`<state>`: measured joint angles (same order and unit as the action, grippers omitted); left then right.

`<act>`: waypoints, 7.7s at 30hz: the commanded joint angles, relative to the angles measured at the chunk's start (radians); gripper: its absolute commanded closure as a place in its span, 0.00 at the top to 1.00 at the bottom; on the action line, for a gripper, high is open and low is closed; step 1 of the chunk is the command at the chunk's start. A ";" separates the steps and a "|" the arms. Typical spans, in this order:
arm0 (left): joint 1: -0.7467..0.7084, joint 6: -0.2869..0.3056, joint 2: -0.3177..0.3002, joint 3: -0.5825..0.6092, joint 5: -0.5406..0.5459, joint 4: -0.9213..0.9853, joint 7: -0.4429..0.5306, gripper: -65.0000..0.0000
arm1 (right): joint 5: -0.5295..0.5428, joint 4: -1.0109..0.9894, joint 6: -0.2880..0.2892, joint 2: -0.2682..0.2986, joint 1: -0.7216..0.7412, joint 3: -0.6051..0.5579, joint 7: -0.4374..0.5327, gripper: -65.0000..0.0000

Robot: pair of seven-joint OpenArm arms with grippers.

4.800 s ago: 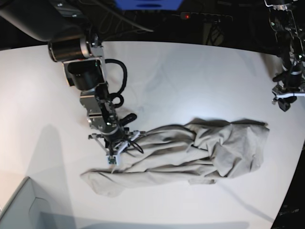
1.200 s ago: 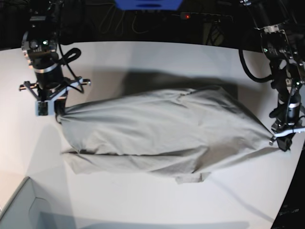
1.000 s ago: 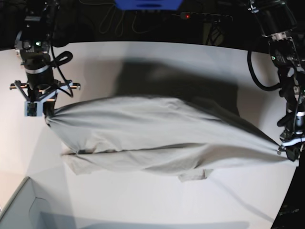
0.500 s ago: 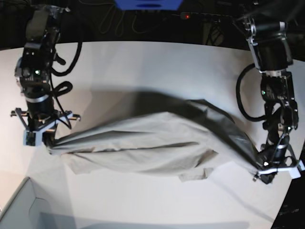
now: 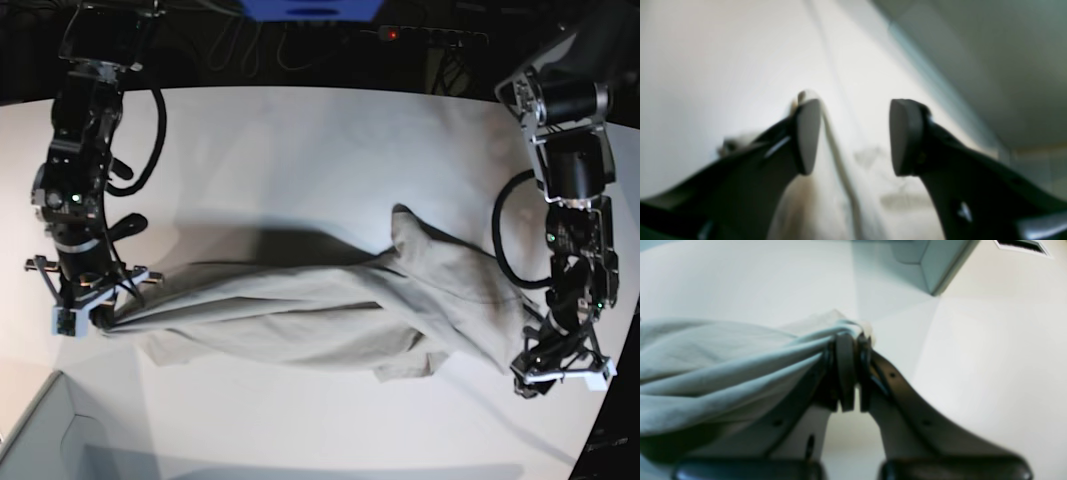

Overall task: Layout the t-shirt on the table in an organized manner, then fold the t-shirt properly
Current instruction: 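Lift and stretch the shirt between both grippers, then lower it, then raise the shirt high with both grippers and lay it flat, then release the flattened shirt and regrasp its edge with both grippers, then pull the shirt edge with both grippers to reposition it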

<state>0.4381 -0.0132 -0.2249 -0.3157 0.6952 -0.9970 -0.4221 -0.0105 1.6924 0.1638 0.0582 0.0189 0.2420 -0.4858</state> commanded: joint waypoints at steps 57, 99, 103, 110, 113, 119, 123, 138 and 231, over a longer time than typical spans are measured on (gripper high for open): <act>-0.753 0.011 0.043 -0.357 0.231 -0.550 -0.033 0.00 | 0.010 0.073 0.004 -0.021 -0.287 -0.020 0.031 0.00; 0.537 0.002 -0.159 0.166 0.218 -0.095 -0.156 0.00 | 0.008 -0.297 0.276 0.127 0.866 -0.063 -0.199 0.00; 0.726 0.002 -0.156 0.247 0.218 -0.026 -0.154 0.00 | 0.005 -0.352 0.276 0.150 1.024 -0.062 -0.158 0.00; 0.821 0.005 -0.153 0.316 0.228 -0.056 -0.160 0.00 | 0.008 -0.331 0.276 0.153 1.091 -0.056 -0.158 0.00; 0.715 0.002 -0.159 0.310 0.228 -0.125 -0.160 0.00 | 0.010 -0.280 0.276 0.154 0.976 -0.033 -0.158 0.00; 0.397 0.002 -0.156 0.246 0.228 -0.271 -0.160 0.00 | 0.048 -0.117 0.276 0.128 0.649 0.015 -0.135 0.00; 0.147 0.002 -0.152 0.155 0.228 -0.406 -0.162 0.00 | 0.097 -0.030 0.276 0.118 0.388 0.041 -0.087 0.00; -0.531 0.009 -0.020 -0.164 0.225 -0.544 -0.159 0.01 | 0.163 -0.143 0.276 0.070 -0.207 0.081 0.258 0.00; -0.112 0.000 -0.072 0.175 0.220 0.003 0.085 0.00 | 0.157 -0.364 0.273 -0.016 -0.241 -0.432 0.131 0.00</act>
<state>0.2993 -0.0223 -0.2829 -0.1356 0.9077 -0.9760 -0.3573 0.1612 1.3209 0.4286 0.0353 -0.2173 -0.1967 -0.3267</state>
